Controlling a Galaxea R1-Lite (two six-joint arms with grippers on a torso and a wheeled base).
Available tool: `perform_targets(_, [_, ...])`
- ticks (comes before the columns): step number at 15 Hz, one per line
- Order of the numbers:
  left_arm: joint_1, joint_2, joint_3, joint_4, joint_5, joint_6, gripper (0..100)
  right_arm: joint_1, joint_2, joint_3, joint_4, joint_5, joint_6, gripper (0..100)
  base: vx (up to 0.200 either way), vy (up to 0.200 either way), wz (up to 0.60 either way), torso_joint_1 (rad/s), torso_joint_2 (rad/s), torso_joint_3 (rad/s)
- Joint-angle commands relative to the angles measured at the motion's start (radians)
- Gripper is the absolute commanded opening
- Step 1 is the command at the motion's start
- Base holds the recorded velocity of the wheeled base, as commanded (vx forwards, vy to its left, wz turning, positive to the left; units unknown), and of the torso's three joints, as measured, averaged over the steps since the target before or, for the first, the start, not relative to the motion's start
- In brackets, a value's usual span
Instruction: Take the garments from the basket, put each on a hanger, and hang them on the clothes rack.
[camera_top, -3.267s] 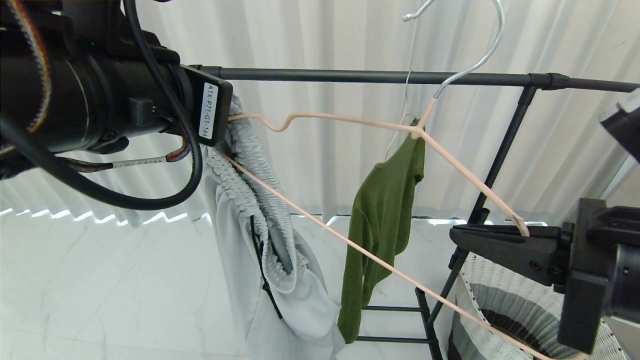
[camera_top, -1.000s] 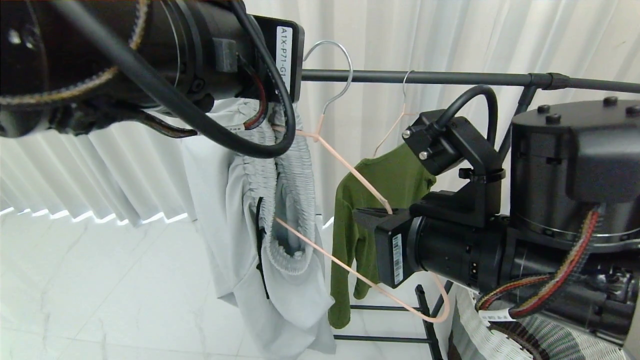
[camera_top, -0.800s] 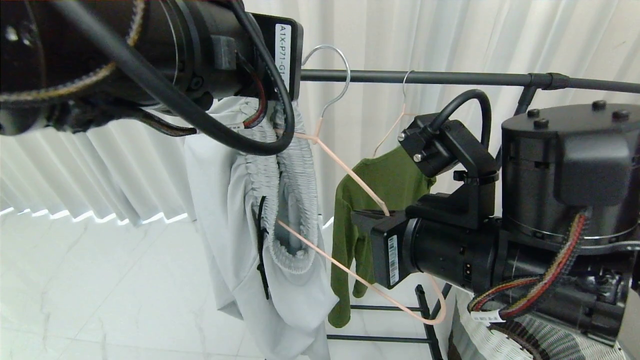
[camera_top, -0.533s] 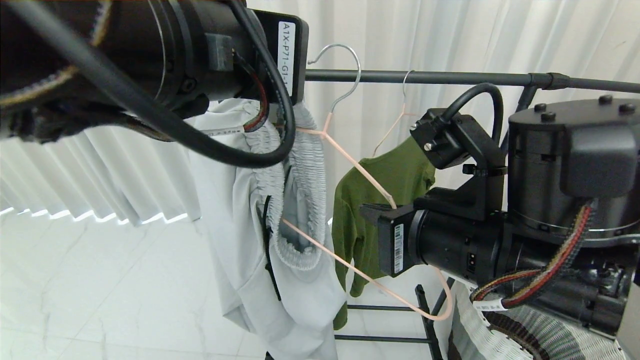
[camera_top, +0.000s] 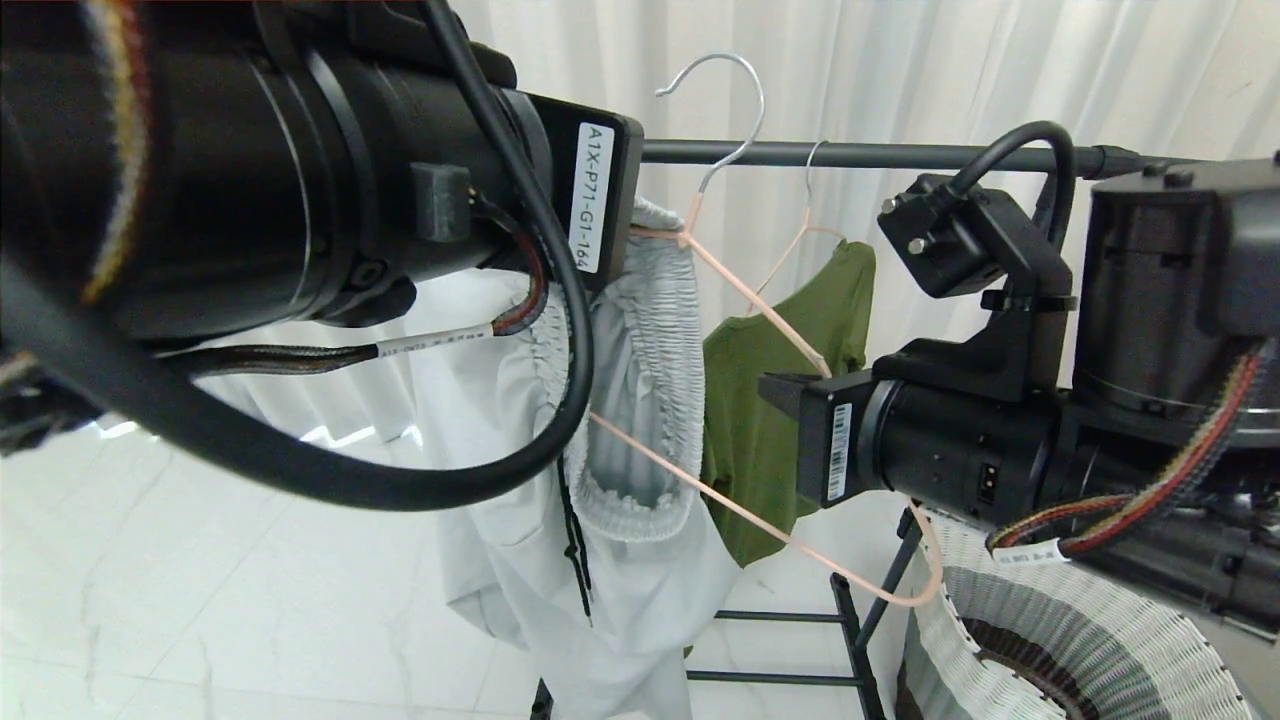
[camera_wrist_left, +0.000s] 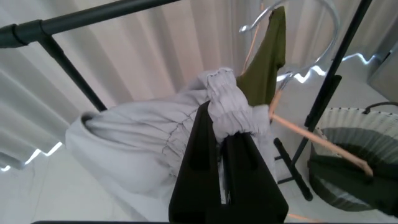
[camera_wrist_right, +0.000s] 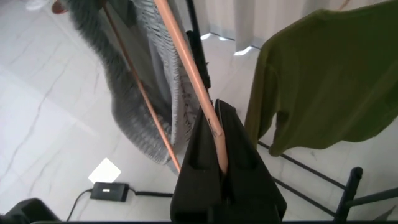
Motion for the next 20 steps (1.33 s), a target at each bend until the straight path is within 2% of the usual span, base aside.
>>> perform_targets(1, [-0.010,-0.004,0.002,0.000,0.001,-0.002,0,-0.004,-0.010,0.002,-0.015,-0.009,-0.004,0,0.000,0.000,0.00,0.000,0.00,0.000])
perform_targets(4, [-0.011,-0.027,0.056,0.000,0.001,-0.002,0,-0.004,-0.010,0.005,-0.103,-0.009,-0.023,0,0.000,0.000,0.00,0.000,0.00,0.000])
perform_targets(7, [-0.016,-0.059,0.119,-0.002,-0.001,-0.002,0,-0.003,-0.013,0.007,-0.133,-0.008,-0.058,0,0.000,0.000,0.00,0.000,0.00,0.000])
perform_targets(12, [-0.023,-0.052,0.162,-0.069,-0.001,0.000,0,0.003,-0.017,0.008,-0.182,-0.003,-0.098,0,0.000,0.000,0.00,0.000,0.00,0.000])
perform_targets(18, [-0.022,-0.052,0.179,-0.086,0.001,0.001,0,0.039,-0.028,0.010,-0.205,-0.001,-0.134,0,0.000,0.000,0.00,0.000,0.00,0.000])
perform_targets(20, [-0.022,-0.052,0.180,-0.086,0.001,0.000,0,0.039,-0.033,0.044,-0.248,0.002,-0.194,0,0.000,0.000,0.00,0.000,0.00,0.000])
